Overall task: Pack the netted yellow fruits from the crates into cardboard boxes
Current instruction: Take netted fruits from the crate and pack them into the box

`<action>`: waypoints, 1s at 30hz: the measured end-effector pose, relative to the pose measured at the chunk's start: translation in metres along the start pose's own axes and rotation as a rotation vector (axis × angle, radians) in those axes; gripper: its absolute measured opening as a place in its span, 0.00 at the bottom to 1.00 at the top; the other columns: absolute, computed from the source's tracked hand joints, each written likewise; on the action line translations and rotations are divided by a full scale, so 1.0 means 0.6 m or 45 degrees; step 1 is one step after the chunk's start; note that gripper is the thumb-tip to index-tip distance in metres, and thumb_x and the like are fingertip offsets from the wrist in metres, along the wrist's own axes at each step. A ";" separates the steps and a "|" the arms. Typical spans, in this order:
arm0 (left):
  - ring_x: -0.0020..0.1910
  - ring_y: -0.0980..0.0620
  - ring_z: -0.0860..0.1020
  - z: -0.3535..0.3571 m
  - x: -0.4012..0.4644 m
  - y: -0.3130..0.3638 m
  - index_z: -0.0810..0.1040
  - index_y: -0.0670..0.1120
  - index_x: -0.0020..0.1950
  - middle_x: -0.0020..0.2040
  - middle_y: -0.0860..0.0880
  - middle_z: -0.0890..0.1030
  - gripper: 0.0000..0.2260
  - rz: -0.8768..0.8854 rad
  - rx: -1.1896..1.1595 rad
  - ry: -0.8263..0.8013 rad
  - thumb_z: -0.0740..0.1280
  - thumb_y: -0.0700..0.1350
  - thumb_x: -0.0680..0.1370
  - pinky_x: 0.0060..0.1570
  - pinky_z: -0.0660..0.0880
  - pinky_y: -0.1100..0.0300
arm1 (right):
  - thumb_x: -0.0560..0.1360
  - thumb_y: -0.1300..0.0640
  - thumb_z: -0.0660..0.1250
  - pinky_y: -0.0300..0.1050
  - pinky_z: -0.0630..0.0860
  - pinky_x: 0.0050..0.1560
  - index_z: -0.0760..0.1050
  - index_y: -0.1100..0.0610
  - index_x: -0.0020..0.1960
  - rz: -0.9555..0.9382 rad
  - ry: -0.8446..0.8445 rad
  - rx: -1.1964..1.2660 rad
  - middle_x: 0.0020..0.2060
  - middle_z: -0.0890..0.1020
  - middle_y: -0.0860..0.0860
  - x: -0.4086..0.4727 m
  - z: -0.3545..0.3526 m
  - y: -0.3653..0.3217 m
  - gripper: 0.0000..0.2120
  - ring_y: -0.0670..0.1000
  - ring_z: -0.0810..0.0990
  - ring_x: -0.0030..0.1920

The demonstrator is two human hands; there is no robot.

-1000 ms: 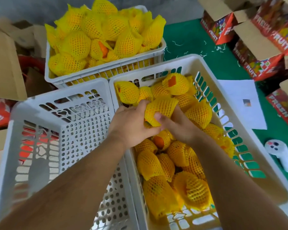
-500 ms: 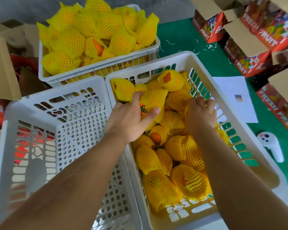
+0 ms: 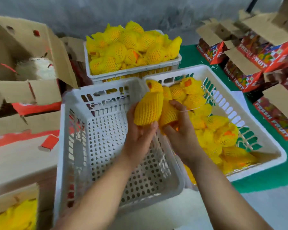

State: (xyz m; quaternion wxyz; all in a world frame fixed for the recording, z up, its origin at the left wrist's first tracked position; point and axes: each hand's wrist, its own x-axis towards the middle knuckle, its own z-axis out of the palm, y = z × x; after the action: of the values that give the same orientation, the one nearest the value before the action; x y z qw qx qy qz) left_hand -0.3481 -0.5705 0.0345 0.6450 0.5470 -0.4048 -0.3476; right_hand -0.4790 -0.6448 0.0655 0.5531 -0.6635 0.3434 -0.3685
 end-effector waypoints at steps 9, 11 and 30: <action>0.71 0.48 0.75 -0.369 -0.265 0.080 0.58 0.55 0.82 0.73 0.51 0.75 0.33 -0.059 0.175 0.371 0.71 0.49 0.80 0.69 0.74 0.43 | 0.77 0.65 0.67 0.48 0.76 0.64 0.55 0.49 0.81 -0.048 -0.229 -0.142 0.66 0.68 0.52 -0.191 0.389 -0.048 0.37 0.47 0.74 0.65; 0.67 0.58 0.77 -0.446 -0.322 0.097 0.59 0.58 0.82 0.70 0.60 0.77 0.33 -0.097 0.204 0.402 0.71 0.52 0.81 0.63 0.76 0.63 | 0.74 0.54 0.67 0.56 0.74 0.68 0.60 0.46 0.79 0.048 -0.329 -0.008 0.68 0.70 0.53 -0.232 0.463 -0.065 0.36 0.52 0.73 0.68; 0.67 0.35 0.74 -0.726 -0.461 0.072 0.57 0.56 0.79 0.73 0.42 0.68 0.32 -1.281 -0.161 0.732 0.70 0.53 0.80 0.61 0.78 0.35 | 0.79 0.49 0.67 0.55 0.80 0.46 0.72 0.55 0.58 1.038 -0.386 -0.542 0.37 0.77 0.53 -0.333 0.800 -0.068 0.12 0.55 0.79 0.41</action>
State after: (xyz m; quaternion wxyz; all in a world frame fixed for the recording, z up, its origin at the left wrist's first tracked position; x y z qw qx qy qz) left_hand -0.0738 -0.1322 0.0059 0.5161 0.7048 0.1177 -0.4723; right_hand -0.1584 -0.2354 0.0281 0.5484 -0.6196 0.5587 0.0575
